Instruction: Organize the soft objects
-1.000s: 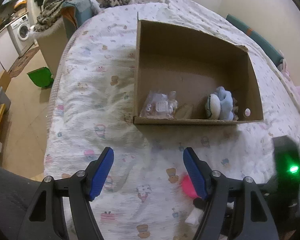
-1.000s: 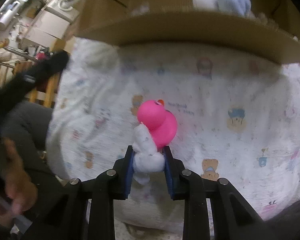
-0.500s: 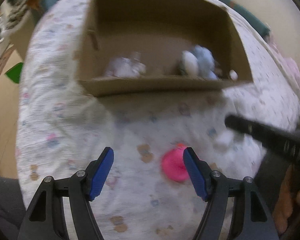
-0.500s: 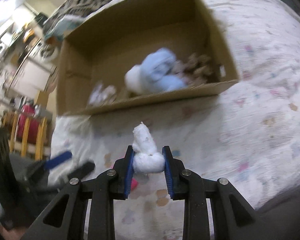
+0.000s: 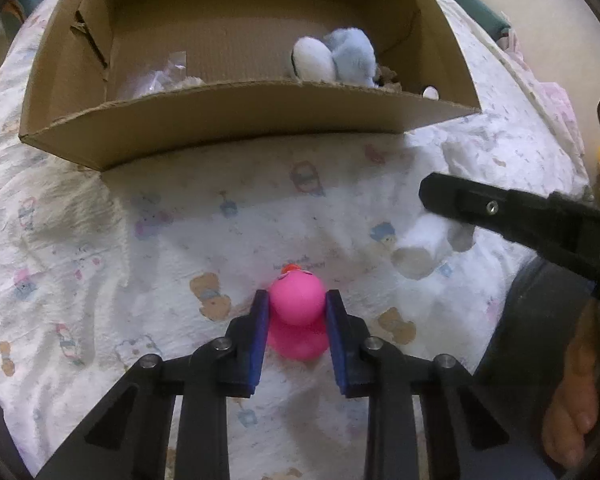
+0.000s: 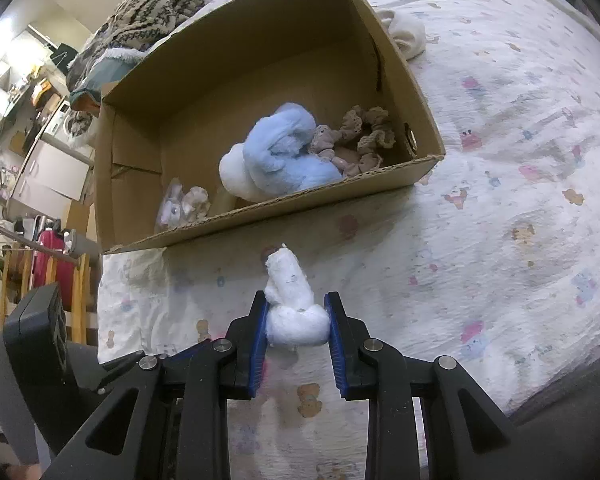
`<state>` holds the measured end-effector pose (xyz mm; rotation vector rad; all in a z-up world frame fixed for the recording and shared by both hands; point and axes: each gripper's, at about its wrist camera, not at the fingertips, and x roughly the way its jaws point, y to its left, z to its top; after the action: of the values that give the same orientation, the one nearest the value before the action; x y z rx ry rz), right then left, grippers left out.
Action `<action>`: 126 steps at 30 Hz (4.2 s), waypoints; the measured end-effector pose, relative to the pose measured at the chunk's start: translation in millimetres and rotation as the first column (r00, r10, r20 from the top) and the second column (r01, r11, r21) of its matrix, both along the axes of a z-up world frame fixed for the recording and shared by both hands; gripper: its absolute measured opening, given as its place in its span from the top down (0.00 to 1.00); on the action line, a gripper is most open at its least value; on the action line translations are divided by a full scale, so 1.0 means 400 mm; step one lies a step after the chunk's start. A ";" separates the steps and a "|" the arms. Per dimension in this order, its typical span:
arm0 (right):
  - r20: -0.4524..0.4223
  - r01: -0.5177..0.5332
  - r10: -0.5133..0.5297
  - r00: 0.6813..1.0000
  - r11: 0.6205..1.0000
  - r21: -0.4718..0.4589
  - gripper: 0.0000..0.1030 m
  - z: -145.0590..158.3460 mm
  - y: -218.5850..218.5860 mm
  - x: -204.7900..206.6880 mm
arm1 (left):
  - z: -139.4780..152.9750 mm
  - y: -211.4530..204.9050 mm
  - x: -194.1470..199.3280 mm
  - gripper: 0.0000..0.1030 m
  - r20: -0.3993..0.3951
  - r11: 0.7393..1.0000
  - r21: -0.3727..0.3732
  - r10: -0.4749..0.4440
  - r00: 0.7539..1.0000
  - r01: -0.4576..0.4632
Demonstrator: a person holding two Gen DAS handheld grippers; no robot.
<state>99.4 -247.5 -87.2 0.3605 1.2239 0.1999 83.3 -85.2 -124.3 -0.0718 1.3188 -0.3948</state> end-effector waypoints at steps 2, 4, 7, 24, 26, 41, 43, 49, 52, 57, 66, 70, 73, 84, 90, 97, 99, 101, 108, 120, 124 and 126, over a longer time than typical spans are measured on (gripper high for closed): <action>0.000 0.001 -0.001 1.000 1.000 0.001 0.71 0.001 -0.003 -0.003 | 0.007 0.009 0.000 0.76 0.002 1.000 0.004 0.011 1.000 -0.011; 0.000 0.000 0.000 1.000 1.000 0.004 0.71 0.002 -0.003 -0.002 | 0.014 0.024 -0.002 0.76 0.017 0.999 0.026 0.032 0.999 -0.032; 0.002 -0.003 0.003 1.000 1.000 0.001 0.71 0.003 -0.003 -0.003 | 0.026 0.052 -0.001 0.76 0.039 0.996 0.050 0.076 0.996 -0.077; 0.183 -0.041 0.041 0.982 0.999 0.000 0.71 0.108 0.012 -0.015 | 0.228 0.150 -0.022 0.76 0.328 0.970 0.067 0.200 0.923 -0.234; 0.192 -0.051 0.052 0.980 0.999 -0.009 0.71 0.122 0.019 -0.008 | 0.253 0.154 -0.012 0.76 0.342 0.969 0.057 0.206 0.917 -0.239; 0.287 -0.085 0.082 0.954 0.996 -0.003 0.71 0.170 0.050 0.125 | 0.331 0.122 0.159 0.76 0.440 0.974 0.102 0.138 0.887 -0.202; 0.285 -0.087 0.084 0.955 0.996 -0.004 0.71 0.160 0.055 0.147 | 0.324 0.120 0.179 0.76 0.440 0.973 0.108 0.136 0.887 -0.203; 0.260 -0.100 0.100 0.960 0.995 -0.012 0.71 0.096 0.070 0.186 | 0.245 0.132 0.205 0.76 0.422 0.962 0.122 0.174 0.890 -0.246; 0.240 -0.108 0.112 0.964 0.994 -0.030 0.71 0.064 0.080 0.187 | 0.214 0.141 0.218 0.76 0.378 0.961 0.104 0.202 0.903 -0.258; 0.216 -0.132 0.142 0.966 0.989 -0.063 0.71 0.033 0.104 0.190 | 0.193 0.151 0.234 0.76 0.349 0.957 0.101 0.221 0.911 -0.270; 0.204 -0.150 0.160 0.966 0.987 -0.065 0.71 0.024 0.122 0.194 | 0.175 0.138 0.238 0.76 0.331 0.957 0.122 0.212 0.919 -0.265; 0.201 -0.141 0.147 0.968 0.989 -0.045 0.71 0.025 0.114 0.198 | 0.166 0.137 0.237 0.76 0.322 0.958 0.124 0.208 0.924 -0.259; 0.208 -0.138 0.141 0.968 0.990 -0.030 0.71 0.028 0.109 0.197 | 0.164 0.134 0.235 0.76 0.325 0.959 0.128 0.202 0.924 -0.254; 0.219 -0.125 0.122 0.968 0.992 -0.001 0.71 0.033 0.096 0.193 | 0.167 0.113 0.220 0.76 0.355 0.962 0.150 0.164 0.920 -0.229; 0.230 -0.116 0.113 0.967 0.993 -0.003 0.70 0.039 0.086 0.181 | 0.169 0.108 0.219 0.76 0.353 0.963 0.151 0.157 0.922 -0.222; 0.242 -0.091 0.085 0.967 0.996 0.013 0.50 0.051 0.071 0.180 | 0.176 0.093 0.213 0.51 0.362 0.962 0.168 0.143 0.921 -0.216; 0.252 -0.067 0.058 0.966 0.997 0.027 0.30 0.054 0.062 0.176 | 0.184 0.090 0.208 0.48 0.379 0.960 0.176 0.137 0.915 -0.217; 0.246 -0.069 0.060 0.967 0.997 0.029 0.30 0.055 0.061 0.176 | 0.191 0.093 0.207 0.43 0.385 0.958 0.179 0.142 0.912 -0.224; 0.261 -0.036 0.029 0.965 0.999 0.020 0.27 0.096 0.034 0.154 | 0.246 0.127 0.176 0.43 0.415 0.954 0.140 0.185 0.891 -0.264; 0.382 -0.021 0.050 0.923 0.997 -0.080 0.13 0.231 0.018 0.020 | 0.364 0.186 0.061 0.33 0.490 0.952 0.039 0.245 0.836 -0.302; 0.405 -0.010 0.050 0.913 0.995 -0.100 0.13 0.248 0.019 -0.025 | 0.378 0.188 0.016 0.26 0.514 0.952 0.047 0.236 0.824 -0.303; 0.411 -0.001 0.046 0.910 0.994 -0.108 0.06 0.251 0.021 -0.045 | 0.383 0.192 -0.008 0.20 0.525 0.951 0.045 0.237 0.817 -0.305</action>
<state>81.4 -239.2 13.1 0.1966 0.8148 0.2183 80.2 -8.3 28.9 -0.0421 0.7791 -0.0681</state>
